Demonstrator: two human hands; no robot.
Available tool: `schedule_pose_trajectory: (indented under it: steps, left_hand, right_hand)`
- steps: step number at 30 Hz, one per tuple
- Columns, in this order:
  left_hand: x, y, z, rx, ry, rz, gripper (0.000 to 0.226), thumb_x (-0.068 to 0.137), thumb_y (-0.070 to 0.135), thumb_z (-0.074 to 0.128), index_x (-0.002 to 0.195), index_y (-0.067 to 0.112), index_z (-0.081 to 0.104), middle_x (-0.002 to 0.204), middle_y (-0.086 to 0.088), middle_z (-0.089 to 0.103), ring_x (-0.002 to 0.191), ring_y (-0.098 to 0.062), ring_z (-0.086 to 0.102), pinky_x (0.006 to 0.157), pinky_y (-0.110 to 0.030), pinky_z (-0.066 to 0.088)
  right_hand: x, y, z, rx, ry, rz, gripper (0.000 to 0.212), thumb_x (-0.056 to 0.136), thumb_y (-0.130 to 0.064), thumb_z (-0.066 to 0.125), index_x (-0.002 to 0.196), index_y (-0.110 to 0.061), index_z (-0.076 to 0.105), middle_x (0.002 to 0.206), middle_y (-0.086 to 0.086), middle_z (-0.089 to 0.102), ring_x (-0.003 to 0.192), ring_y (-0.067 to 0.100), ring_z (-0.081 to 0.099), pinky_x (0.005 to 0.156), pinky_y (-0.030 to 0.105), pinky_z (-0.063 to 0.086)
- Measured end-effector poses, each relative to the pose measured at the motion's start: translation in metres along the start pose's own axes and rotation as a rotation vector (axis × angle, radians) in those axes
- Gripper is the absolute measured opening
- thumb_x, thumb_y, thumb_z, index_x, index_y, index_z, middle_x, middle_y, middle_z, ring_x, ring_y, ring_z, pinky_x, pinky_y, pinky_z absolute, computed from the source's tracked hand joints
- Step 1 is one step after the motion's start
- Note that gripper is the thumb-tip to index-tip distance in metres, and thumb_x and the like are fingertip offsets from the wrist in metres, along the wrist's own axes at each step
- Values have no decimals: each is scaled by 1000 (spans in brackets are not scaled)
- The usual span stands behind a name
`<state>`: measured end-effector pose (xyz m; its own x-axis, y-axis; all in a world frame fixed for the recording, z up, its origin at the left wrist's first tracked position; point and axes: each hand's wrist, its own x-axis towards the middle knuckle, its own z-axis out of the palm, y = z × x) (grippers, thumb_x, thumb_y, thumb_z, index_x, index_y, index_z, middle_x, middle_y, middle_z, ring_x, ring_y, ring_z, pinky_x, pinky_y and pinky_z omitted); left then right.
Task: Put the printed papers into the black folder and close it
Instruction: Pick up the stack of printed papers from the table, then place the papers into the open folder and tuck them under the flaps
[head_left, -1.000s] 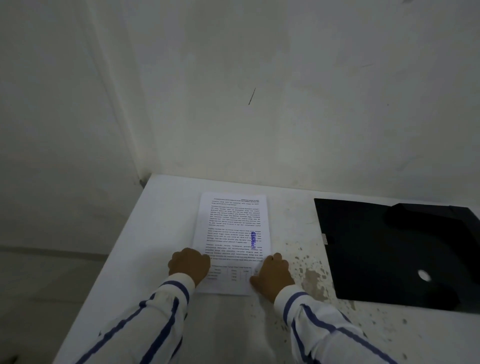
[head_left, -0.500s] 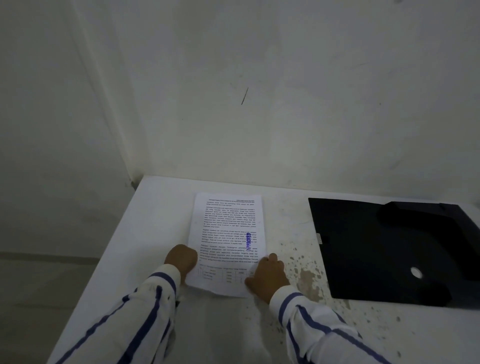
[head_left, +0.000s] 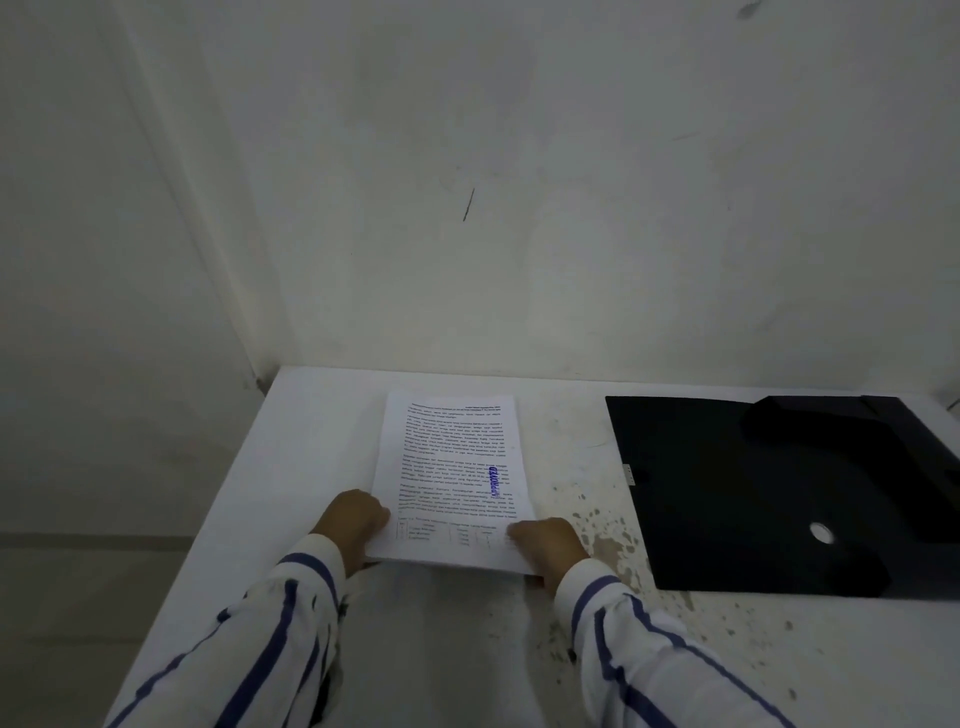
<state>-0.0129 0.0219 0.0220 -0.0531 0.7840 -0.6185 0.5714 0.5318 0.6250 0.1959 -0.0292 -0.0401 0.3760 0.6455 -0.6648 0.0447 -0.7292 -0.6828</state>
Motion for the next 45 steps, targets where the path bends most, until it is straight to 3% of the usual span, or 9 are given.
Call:
schedule_pose_trajectory:
  steps: [4, 8, 13, 15, 22, 26, 32, 37, 45]
  left_hand:
    - [-5, -5, -3, -205, -29, -30, 15, 95, 6, 48, 108, 0, 51, 123, -24, 55, 103, -38, 53, 83, -45, 53]
    - [-17, 0, -1, -233, -8, 17, 12, 94, 5, 48, 101, 2, 57, 105, -18, 60, 92, -36, 59, 80, -45, 55]
    - [-35, 19, 13, -251, -4, 81, 12, 95, 5, 46, 93, 9, 57, 86, -9, 62, 77, -27, 59, 64, -33, 53]
    - [-42, 30, 25, -249, 3, 111, 11, 95, 6, 46, 95, 10, 56, 87, -7, 61, 76, -26, 58, 66, -33, 53]
    - [-68, 82, 106, -238, -15, 188, 15, 95, 6, 43, 99, 7, 58, 109, -17, 63, 99, -38, 61, 92, -51, 53]
    - [-78, 118, 170, -253, -53, 232, 21, 95, 5, 42, 106, 3, 60, 116, -19, 64, 99, -37, 62, 92, -48, 52]
    - [-91, 156, 253, -279, -42, 270, 24, 95, 5, 43, 113, 1, 59, 121, -18, 62, 106, -37, 60, 95, -45, 50]
    - [-91, 164, 299, -234, -8, 279, 19, 92, 3, 42, 99, 5, 60, 107, -12, 63, 79, -22, 61, 69, -29, 49]
    - [-65, 154, 345, -119, -1, 191, 32, 91, 4, 42, 120, 1, 55, 122, -17, 60, 99, -29, 56, 85, -33, 43]
  right_hand:
    - [-5, -2, -8, 25, -65, 31, 16, 83, -21, 64, 95, -12, 57, 82, 6, 62, 75, 26, 61, 55, 29, 53]
    - [-8, 0, -21, 227, -166, 15, 22, 82, -12, 64, 102, -6, 58, 101, 17, 66, 91, 35, 63, 81, 46, 57]
    - [-13, 2, -51, 487, -281, -14, 18, 82, -4, 62, 100, -6, 61, 100, 19, 70, 88, 35, 66, 65, 40, 58]
    - [-12, -1, -71, 513, -287, -70, 18, 82, -1, 61, 100, -5, 63, 98, 19, 71, 88, 35, 67, 75, 45, 58]
    - [-6, -2, -184, 458, -93, -239, 30, 81, 5, 59, 105, -12, 53, 95, 11, 67, 83, 29, 68, 68, 40, 58]
    - [0, 1, -261, 390, -31, -331, 50, 81, 7, 58, 124, -16, 45, 103, 9, 64, 89, 27, 64, 73, 40, 56]
    - [9, 15, -347, 299, 48, -394, 46, 82, 8, 56, 122, -13, 47, 87, -4, 61, 77, 12, 62, 52, 22, 47]
    - [23, 36, -371, 189, 146, -412, 44, 81, 7, 53, 119, -14, 49, 84, -6, 62, 78, 10, 61, 53, 21, 47]
    - [44, 64, -366, -160, 252, -439, 47, 84, 4, 44, 127, -14, 44, 118, 13, 55, 98, 23, 54, 82, 34, 50]
